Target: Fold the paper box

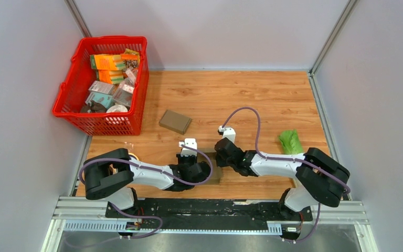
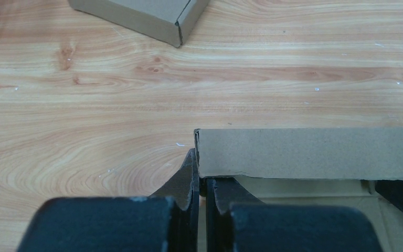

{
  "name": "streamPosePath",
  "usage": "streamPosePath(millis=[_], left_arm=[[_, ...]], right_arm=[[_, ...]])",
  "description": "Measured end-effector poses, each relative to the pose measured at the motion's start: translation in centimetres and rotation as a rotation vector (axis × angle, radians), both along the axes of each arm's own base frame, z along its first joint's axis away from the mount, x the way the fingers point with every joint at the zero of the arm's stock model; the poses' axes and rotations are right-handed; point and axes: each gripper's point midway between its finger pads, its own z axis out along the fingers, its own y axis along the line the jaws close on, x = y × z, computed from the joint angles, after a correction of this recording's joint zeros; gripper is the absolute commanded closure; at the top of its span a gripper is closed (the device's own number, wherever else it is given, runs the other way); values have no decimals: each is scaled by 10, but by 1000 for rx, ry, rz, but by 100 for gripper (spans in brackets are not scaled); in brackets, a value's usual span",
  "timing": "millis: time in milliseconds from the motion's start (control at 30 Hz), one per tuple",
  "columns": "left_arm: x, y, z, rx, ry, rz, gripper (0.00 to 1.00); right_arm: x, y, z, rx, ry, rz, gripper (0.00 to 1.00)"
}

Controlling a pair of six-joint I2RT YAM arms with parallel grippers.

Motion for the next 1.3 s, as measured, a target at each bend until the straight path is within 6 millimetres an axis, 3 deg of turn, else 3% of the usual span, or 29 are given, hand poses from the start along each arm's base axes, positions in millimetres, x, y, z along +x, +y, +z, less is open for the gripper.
streamPosePath(millis=[100,333,467,567,633,733,833,900,1000,1067,1167,1300], left_arm=[[1,2,0,12,-4,7,100],[1,6,0,23,-12,24,100],[0,4,0,11,-11,21,100],[0,4,0,8,-11,22,100],[0,4,0,7,-12,23,100],[0,4,0,5,-12,23,100],[0,6,0,11,-16,30,100],[0,7,0,8,-17,32,100],[0,6,0,0,-17,30,100],[-1,6,0,-1,-17,29,100],[-1,6,0,-1,-17,29,100],[-1,6,0,-1,-17,29,100]], right_arm=[[0,1,-12,-8,23,-26,100],[3,3,-10,15,22,-39,95],[-17,-9,5,48,48,-6,92],[-30,-8,19,115,51,26,97],[-38,-6,15,130,71,37,100],[-46,-8,-12,78,136,38,100],[-40,-5,-14,80,136,5,100],[-39,-6,-14,73,133,-4,93],[-43,-13,-9,50,129,9,65],[-46,-26,4,34,115,34,48],[-35,-40,40,54,54,51,38],[-4,-55,88,52,-46,57,34]])
